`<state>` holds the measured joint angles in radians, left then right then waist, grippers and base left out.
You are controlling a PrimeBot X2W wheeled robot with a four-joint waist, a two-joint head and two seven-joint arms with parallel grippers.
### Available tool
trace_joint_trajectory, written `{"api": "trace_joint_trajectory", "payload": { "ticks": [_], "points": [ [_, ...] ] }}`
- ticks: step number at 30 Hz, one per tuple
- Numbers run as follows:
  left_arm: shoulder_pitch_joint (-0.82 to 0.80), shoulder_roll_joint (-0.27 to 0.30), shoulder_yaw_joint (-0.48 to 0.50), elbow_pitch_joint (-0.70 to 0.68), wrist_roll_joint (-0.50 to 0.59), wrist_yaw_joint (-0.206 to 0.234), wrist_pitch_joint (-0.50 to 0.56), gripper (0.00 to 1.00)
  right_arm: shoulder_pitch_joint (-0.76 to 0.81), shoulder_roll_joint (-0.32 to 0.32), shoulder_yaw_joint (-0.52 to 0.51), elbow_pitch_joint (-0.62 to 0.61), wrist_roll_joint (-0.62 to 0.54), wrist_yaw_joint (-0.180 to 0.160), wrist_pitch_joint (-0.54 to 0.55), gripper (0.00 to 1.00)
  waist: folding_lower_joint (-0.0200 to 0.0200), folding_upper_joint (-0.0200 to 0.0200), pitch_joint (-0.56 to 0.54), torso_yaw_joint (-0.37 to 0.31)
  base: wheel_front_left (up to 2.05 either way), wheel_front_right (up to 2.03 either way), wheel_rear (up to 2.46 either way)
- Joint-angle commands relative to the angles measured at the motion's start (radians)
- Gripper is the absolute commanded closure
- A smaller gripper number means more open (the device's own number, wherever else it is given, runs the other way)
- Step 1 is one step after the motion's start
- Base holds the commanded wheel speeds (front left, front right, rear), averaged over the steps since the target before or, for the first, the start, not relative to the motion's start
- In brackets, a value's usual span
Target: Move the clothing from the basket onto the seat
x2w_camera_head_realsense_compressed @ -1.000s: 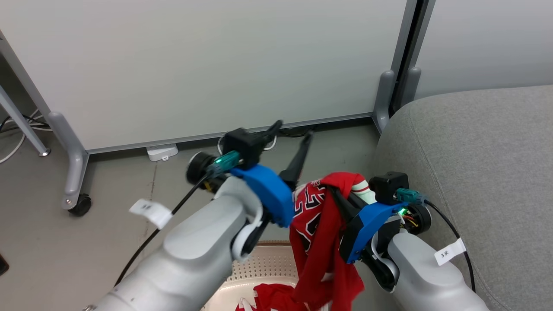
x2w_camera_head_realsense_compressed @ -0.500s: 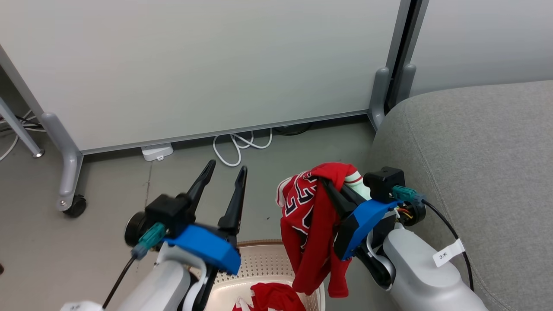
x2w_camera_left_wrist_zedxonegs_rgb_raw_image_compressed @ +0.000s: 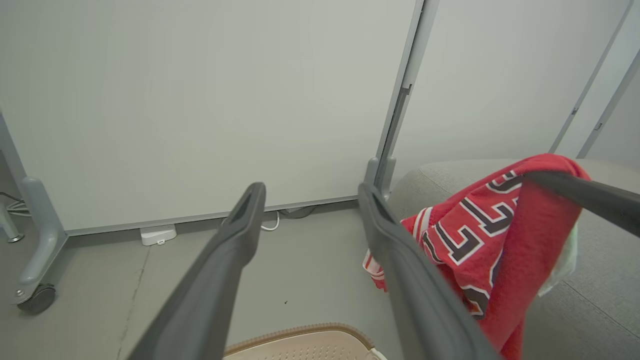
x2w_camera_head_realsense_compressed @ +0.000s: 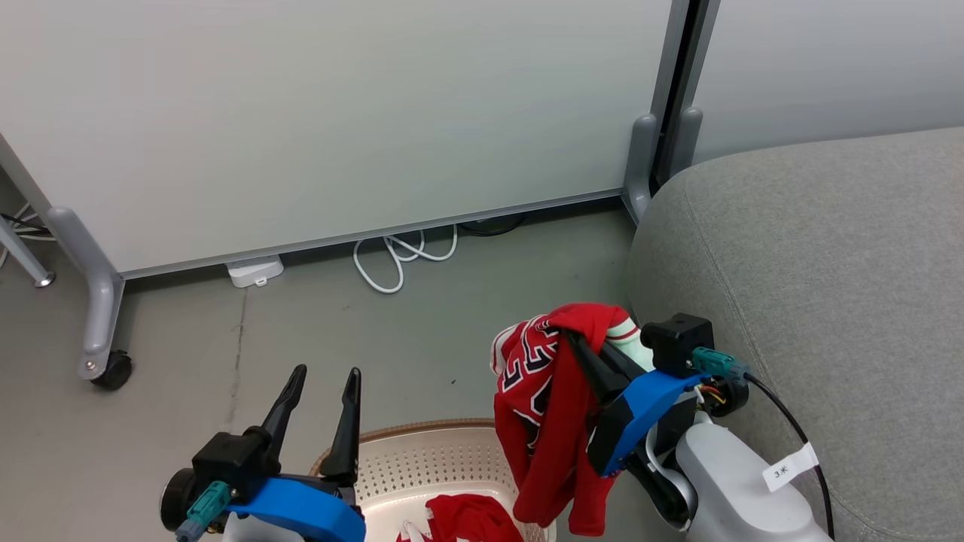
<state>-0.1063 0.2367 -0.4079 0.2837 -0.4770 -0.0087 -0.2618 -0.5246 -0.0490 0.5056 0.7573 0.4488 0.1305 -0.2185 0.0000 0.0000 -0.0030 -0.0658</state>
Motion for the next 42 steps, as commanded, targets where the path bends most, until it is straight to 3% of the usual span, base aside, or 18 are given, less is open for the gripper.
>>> {"api": "trace_joint_trajectory", "payload": {
  "ticks": [1, 7, 13, 25, 34, 42],
  "points": [
    [0.003, -0.005, 0.010, 0.000, 0.007, -0.005, -0.005, 0.00, 0.010, -0.003, -0.006, -0.011, -0.009, 0.000, 0.002, 1.00, 0.0000, 0.0000, 0.001, -0.001, 0.00, 0.00, 0.00],
    [0.022, -0.039, 0.070, 0.001, 0.049, -0.030, -0.005, 0.00, 0.036, -0.002, -0.035, -0.070, -0.023, 0.000, 0.019, 1.00, 0.0000, 0.0000, 0.007, -0.015, 0.00, 0.00, 0.00],
    [0.028, -0.059, 0.122, -0.006, 0.085, -0.052, -0.005, 0.00, 0.064, -0.002, -0.048, -0.161, -0.060, 0.000, 0.014, 1.00, 0.0000, 0.0000, 0.030, -0.073, 0.00, 0.00, 0.00],
    [0.005, -0.068, 0.198, -0.021, 0.139, -0.074, -0.004, 0.00, 0.136, -0.002, -0.051, -0.347, -0.079, 0.001, 0.053, 1.00, 0.0000, 0.0000, 0.097, -0.275, 0.00, 0.00, 0.00],
    [-0.007, -0.060, 0.217, -0.032, 0.174, -0.090, -0.004, 0.00, 0.176, -0.002, -0.054, -0.411, -0.055, 0.000, 0.060, 1.00, 0.0000, 0.0000, 0.126, -0.429, 0.00, 0.00, 0.00],
    [-0.010, -0.063, 0.203, -0.025, 0.187, -0.101, -0.004, 0.00, 0.211, -0.002, -0.072, -0.434, -0.056, 0.001, 0.063, 1.00, 0.0000, 0.0000, 0.133, -0.471, 0.00, 0.00, 0.00]
  ]
}}
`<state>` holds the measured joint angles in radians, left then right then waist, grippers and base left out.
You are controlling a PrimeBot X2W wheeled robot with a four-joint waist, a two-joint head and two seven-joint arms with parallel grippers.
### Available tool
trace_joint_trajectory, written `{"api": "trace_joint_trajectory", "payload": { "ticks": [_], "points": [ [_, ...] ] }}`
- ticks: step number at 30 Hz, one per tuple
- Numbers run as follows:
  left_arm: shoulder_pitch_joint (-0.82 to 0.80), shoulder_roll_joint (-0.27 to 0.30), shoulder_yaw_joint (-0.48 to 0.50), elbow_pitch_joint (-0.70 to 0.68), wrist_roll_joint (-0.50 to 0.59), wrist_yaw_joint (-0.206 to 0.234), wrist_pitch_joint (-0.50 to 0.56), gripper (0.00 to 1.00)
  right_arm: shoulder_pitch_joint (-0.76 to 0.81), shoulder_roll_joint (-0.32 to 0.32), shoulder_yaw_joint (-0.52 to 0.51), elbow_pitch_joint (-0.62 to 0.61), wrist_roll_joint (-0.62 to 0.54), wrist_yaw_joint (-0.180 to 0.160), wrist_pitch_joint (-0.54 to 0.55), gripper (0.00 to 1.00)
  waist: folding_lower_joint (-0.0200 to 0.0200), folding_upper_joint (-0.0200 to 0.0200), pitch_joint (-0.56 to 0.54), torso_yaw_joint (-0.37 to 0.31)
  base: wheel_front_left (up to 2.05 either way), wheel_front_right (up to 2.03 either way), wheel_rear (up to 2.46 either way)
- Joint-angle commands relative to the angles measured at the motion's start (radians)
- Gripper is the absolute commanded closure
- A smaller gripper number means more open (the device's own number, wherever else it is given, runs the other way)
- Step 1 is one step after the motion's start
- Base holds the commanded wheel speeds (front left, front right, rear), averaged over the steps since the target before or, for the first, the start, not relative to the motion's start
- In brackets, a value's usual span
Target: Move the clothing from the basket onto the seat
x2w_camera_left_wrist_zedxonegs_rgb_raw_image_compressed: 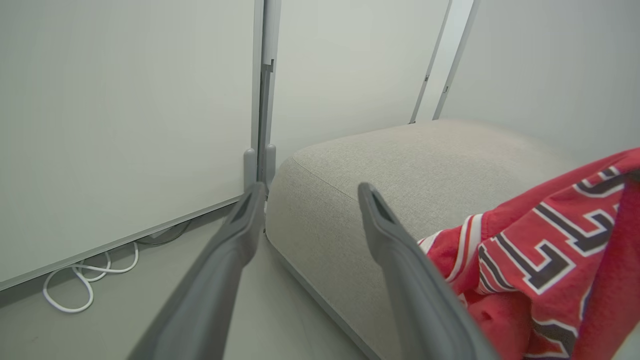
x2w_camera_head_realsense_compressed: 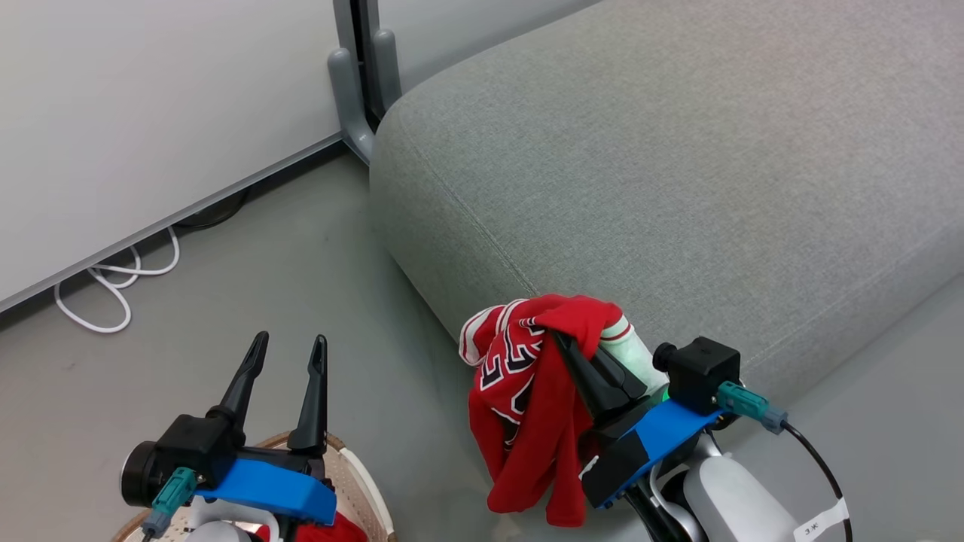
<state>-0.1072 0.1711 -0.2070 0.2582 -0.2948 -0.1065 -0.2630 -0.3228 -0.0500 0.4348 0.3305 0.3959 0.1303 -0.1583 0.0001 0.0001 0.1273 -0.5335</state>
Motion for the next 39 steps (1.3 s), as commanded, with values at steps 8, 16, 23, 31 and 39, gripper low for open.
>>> {"api": "trace_joint_trajectory", "payload": {
  "ticks": [8, 16, 23, 31, 39],
  "points": [
    [-0.015, 0.009, -0.004, 0.008, 0.010, -0.008, -0.003, 0.00, 0.014, -0.001, -0.012, -0.012, 0.019, 0.001, -0.013, 1.00, -0.0001, -0.0001, 0.016, -0.015, 0.00, 0.00, 0.00],
    [-0.022, 0.004, -0.005, 0.005, 0.013, -0.011, -0.003, 0.00, -0.032, -0.001, -0.045, 0.000, 0.000, 0.001, -0.015, 1.00, -0.0001, -0.0001, 0.025, -0.004, 0.00, 0.00, 0.00],
    [-0.041, 0.018, -0.004, -0.018, 0.025, -0.011, -0.003, 0.00, -0.131, -0.001, -0.120, -0.005, -0.017, 0.001, -0.010, 1.00, -0.0001, -0.0001, 0.082, 0.003, 0.00, 0.00, 0.00],
    [-0.130, 0.067, -0.029, -0.111, 0.061, -0.015, 0.032, 0.00, -0.373, -0.004, -0.305, 0.013, -0.014, 0.001, 0.006, 1.00, -0.0001, -0.0001, 0.270, 0.030, 0.00, 0.00, 0.00],
    [-0.201, 0.126, -0.036, -0.210, 0.081, -0.016, 0.080, 0.00, -0.639, -0.123, -0.489, 0.095, 0.029, 0.001, 0.020, 1.00, -0.0001, -0.0001, 0.447, 0.055, 0.00, 0.00, 0.00]
  ]
}}
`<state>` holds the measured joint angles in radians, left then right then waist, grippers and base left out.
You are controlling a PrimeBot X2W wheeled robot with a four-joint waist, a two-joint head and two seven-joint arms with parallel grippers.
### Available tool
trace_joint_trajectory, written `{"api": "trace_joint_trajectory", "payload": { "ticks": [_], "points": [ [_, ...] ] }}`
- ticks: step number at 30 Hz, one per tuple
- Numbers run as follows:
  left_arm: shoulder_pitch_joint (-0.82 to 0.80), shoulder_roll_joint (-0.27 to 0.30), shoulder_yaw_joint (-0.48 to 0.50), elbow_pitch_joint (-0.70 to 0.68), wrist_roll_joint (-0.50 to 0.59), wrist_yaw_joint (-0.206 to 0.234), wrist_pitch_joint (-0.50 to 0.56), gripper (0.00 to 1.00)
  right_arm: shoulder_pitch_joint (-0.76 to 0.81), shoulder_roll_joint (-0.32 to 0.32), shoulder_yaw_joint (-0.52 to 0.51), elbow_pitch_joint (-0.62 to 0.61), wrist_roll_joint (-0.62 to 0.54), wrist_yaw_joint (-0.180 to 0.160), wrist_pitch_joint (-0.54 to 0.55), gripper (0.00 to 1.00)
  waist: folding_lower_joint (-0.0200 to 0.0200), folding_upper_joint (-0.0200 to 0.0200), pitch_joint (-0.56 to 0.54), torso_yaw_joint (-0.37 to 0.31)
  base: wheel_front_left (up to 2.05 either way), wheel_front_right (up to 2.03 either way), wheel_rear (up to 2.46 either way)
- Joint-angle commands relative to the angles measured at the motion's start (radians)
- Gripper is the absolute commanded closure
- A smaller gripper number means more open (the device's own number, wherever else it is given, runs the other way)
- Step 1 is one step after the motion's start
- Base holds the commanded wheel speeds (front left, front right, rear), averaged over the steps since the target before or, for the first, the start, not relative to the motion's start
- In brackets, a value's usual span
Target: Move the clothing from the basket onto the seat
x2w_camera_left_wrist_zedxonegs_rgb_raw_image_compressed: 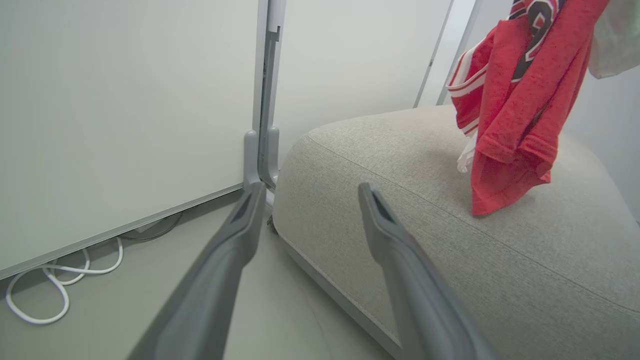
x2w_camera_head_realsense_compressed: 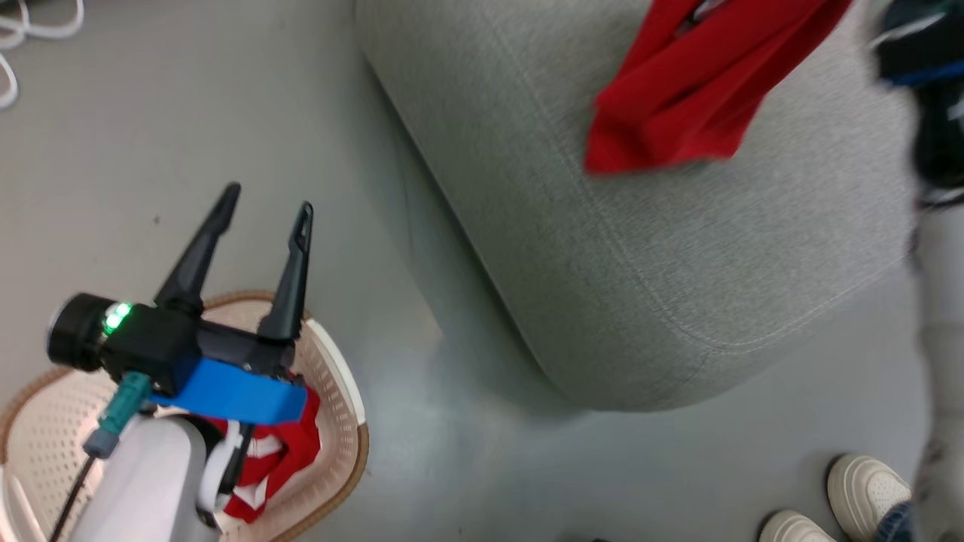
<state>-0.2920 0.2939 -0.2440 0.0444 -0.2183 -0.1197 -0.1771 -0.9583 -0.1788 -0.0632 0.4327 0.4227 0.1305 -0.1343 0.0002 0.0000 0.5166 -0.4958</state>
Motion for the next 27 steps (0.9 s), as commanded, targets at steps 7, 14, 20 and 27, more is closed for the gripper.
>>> {"api": "trace_joint_trajectory", "payload": {
  "ticks": [7, 14, 20, 27],
  "points": [
    [-0.103, 0.035, -0.004, -0.092, 0.015, -0.005, 0.042, 0.00, -0.190, -0.120, -0.125, 0.071, -0.053, 0.000, 0.008, 1.00, -0.0002, 0.0000, 0.198, 0.064, 0.00, 0.00, 0.00],
    [-0.167, 0.060, -0.035, -0.156, 0.026, -0.006, 0.066, 0.00, -0.257, -0.188, -0.159, 0.176, -0.078, 0.000, 0.042, 1.00, -0.0002, 0.0000, 0.292, 0.105, 0.00, 0.00, 0.00],
    [-0.155, 0.068, -0.049, -0.165, 0.020, -0.008, 0.043, 0.00, -0.235, -0.190, -0.213, 0.321, -0.134, 0.000, 0.039, 1.00, -0.0002, 0.0000, 0.303, 0.129, 0.00, 0.00, 0.00],
    [-0.159, 0.059, -0.061, -0.148, 0.011, -0.004, 0.032, 0.00, -0.220, -0.177, -0.266, 0.460, -0.184, 0.000, 0.018, 1.00, -0.0002, 0.0000, 0.297, 0.149, 0.00, 0.00, 0.00]
  ]
}}
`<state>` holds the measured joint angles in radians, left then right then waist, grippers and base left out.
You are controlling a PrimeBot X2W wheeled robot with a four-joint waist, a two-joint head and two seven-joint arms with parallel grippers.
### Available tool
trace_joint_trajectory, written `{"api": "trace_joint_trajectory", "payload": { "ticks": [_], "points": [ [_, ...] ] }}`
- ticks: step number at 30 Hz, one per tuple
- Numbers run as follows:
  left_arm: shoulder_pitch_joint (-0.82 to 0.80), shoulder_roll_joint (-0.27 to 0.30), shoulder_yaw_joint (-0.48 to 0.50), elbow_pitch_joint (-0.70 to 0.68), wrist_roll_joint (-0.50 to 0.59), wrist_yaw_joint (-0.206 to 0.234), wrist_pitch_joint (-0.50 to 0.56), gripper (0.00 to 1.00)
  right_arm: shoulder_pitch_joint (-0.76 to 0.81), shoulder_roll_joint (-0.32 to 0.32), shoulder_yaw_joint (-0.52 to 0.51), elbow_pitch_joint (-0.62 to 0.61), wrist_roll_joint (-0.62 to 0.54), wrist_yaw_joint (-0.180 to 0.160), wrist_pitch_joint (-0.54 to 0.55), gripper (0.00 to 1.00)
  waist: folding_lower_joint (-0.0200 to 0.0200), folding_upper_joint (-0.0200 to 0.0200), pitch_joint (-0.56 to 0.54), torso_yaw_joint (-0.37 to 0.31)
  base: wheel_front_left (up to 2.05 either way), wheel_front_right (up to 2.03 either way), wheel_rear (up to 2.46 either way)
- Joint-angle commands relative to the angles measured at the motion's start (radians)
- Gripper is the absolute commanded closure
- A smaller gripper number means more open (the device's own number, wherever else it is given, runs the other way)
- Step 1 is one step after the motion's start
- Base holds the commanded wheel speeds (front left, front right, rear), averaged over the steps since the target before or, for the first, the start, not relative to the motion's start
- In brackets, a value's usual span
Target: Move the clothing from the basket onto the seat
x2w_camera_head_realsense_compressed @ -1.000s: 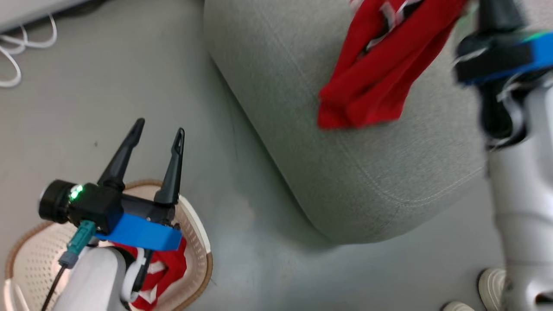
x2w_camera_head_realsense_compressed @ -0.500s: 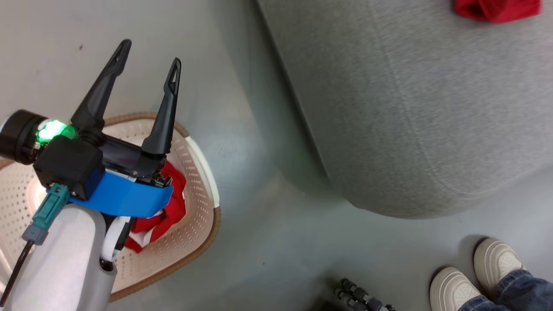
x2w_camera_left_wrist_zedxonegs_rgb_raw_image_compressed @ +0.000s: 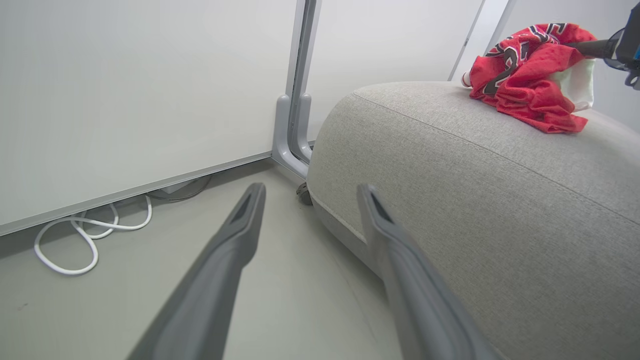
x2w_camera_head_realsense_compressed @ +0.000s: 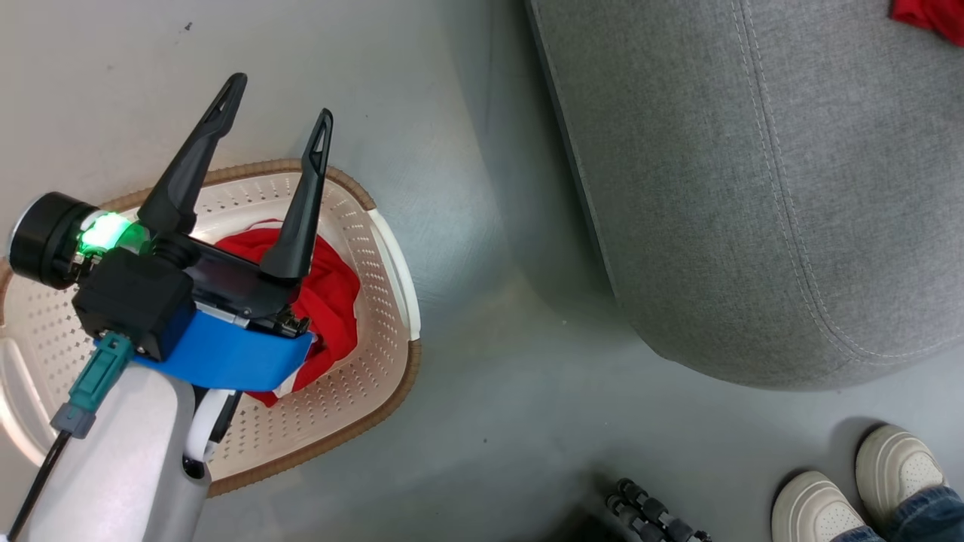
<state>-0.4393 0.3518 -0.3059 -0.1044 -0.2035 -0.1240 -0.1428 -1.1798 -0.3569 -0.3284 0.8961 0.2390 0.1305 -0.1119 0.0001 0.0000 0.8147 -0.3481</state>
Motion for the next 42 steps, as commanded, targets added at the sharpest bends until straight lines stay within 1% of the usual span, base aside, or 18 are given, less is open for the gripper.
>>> {"api": "trace_joint_trajectory", "payload": {
  "ticks": [1, 7, 8, 9, 10, 14, 17, 24, 28, 32, 36, 42],
  "points": [
    [-0.015, -0.001, -0.002, 0.004, -0.005, 0.000, -0.005, 0.00, 0.000, 0.000, 0.000, 0.007, -0.008, 0.000, -0.008, 1.00, -0.0001, 0.0000, -0.003, 0.003, 0.00, 0.00, 0.00],
    [-0.022, -0.003, -0.012, 0.030, -0.010, 0.000, -0.015, 0.00, -0.019, 0.010, 0.015, 0.051, -0.028, 0.000, -0.034, 1.00, -0.0001, 0.0000, -0.015, 0.006, 0.00, 0.00, 0.00],
    [-0.023, -0.005, -0.015, 0.035, -0.013, 0.000, -0.019, 0.00, -0.021, 0.012, 0.016, 0.058, -0.026, 0.000, -0.038, 0.84, -0.0001, 0.0000, -0.020, 0.007, 0.00, 0.00, 0.00],
    [-0.024, -0.008, -0.018, 0.041, -0.015, 0.000, -0.022, 0.00, -0.021, 0.011, 0.019, 0.063, -0.026, 0.000, -0.043, 0.53, -0.0001, 0.0000, -0.027, 0.009, 0.00, 0.00, 0.00],
    [-0.025, -0.009, -0.020, 0.048, -0.017, -0.001, -0.026, 0.00, -0.019, 0.011, 0.023, 0.068, -0.029, 0.000, -0.048, 0.00, -0.0001, 0.0000, -0.034, 0.011, 0.00, 0.00, 0.00],
    [-0.011, -0.026, -0.030, 0.093, -0.033, -0.001, -0.051, 0.00, 0.011, 0.012, 0.045, 0.091, -0.038, 0.000, -0.066, 0.00, -0.0001, 0.0000, -0.094, 0.024, 0.00, 0.00, 0.00],
    [0.011, -0.041, -0.030, 0.140, -0.052, 0.003, -0.071, 0.00, 0.043, 0.016, 0.086, 0.103, -0.049, 0.000, -0.072, 0.00, -0.0001, 0.0000, -0.158, 0.032, 0.00, 0.00, 0.00],
    [0.075, -0.093, -0.020, 0.254, -0.099, 0.009, -0.111, 0.00, 0.161, 0.010, 0.167, 0.120, -0.044, 0.000, -0.081, 0.00, -0.0001, 0.0000, -0.343, 0.057, 0.00, 0.00, 0.00],
    [0.131, -0.130, -0.001, 0.318, -0.124, 0.013, -0.122, 0.00, 0.236, 0.032, 0.209, 0.107, -0.031, 0.000, -0.083, 0.00, -0.0001, 0.0000, -0.454, 0.069, 0.00, 0.00, 0.00],
    [0.184, -0.168, 0.032, 0.349, -0.139, 0.012, -0.123, 0.00, 0.326, 0.043, 0.250, 0.072, -0.005, 0.000, -0.081, 0.00, -0.0001, 0.0000, -0.553, 0.090, 0.00, 0.00, 0.00],
    [0.237, -0.195, 0.071, 0.369, -0.133, 0.007, -0.123, 0.00, 0.419, 0.043, 0.275, 0.004, 0.003, 0.000, -0.087, 0.00, -0.0001, 0.0000, -0.633, 0.118, 0.00, 0.00, 0.00],
    [0.302, -0.219, 0.126, 0.383, -0.122, 0.001, -0.123, 0.00, 0.569, 0.074, 0.306, -0.162, 0.018, 0.000, -0.078, 0.00, -0.0001, 0.0000, -0.697, 0.158, 0.00, 0.00, 0.00]
  ]
}}
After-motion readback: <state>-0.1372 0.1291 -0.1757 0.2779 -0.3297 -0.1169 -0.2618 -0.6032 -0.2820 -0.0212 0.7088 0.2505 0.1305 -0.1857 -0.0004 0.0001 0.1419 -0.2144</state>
